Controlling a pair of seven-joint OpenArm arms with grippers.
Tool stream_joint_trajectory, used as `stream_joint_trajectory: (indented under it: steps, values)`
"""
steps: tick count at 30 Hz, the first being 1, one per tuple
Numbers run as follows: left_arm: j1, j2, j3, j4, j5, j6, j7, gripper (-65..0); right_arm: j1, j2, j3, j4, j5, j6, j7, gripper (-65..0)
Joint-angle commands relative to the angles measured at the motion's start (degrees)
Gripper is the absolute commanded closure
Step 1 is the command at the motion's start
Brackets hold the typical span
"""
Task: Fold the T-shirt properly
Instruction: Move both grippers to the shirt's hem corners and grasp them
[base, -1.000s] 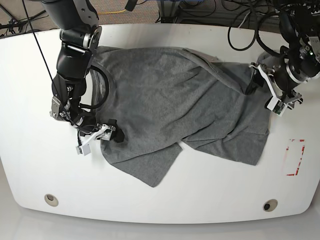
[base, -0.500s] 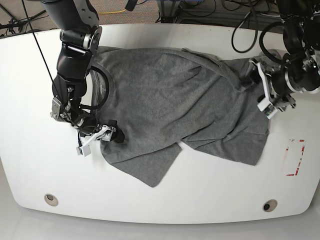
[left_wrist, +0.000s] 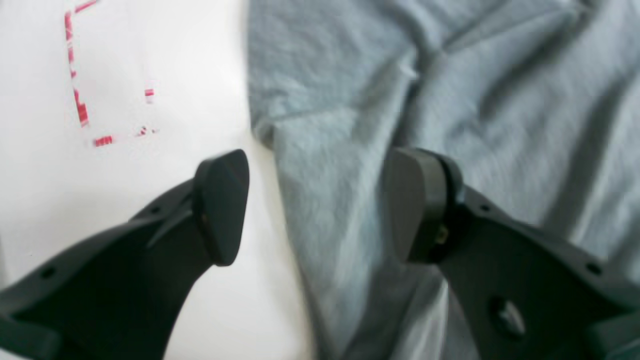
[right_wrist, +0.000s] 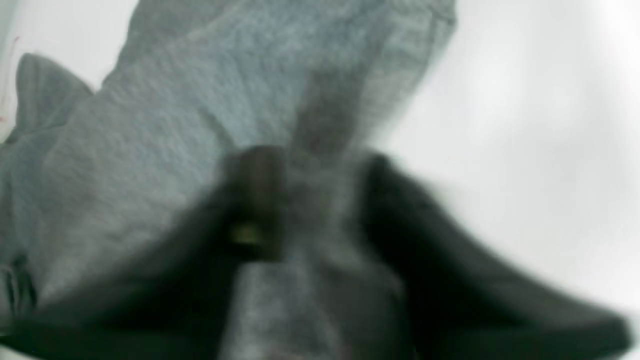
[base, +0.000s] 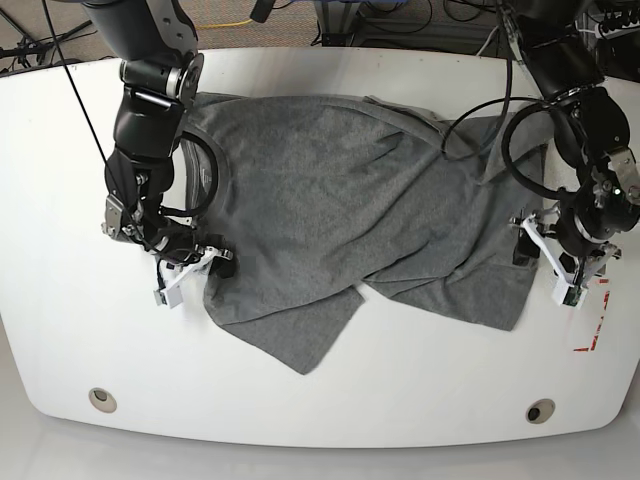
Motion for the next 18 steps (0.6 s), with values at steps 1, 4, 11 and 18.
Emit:
stream_joint_trajectory:
  steps: [1,4,11,18]
  values:
    - [-2.73,1.26,0.04,-2.93,2.99,3.52,-5.17,-40.6,1.29,0.32,-0.07,0.67,0.38,0.26,0.2,-6.7]
    - [-4.84,1.79,-0.05,-8.29,6.95,5.89,-9.74,-40.7,1.29,0.23,-0.07,0.67,0.64,0.61,0.2,-3.3]
    - [-8.88,1.17,-0.22,-20.42,11.25,10.11,-18.45,-40.7,1.29,0.23,-0.07,0.67,0.73,0.61,0.11,-2.7]
    - [-13.46,-3.22,-2.51,-35.46,11.08,10.02,-25.39,-40.7,1.29,0.23,-0.07,0.67,0.73,0.61,0.11,-2.7]
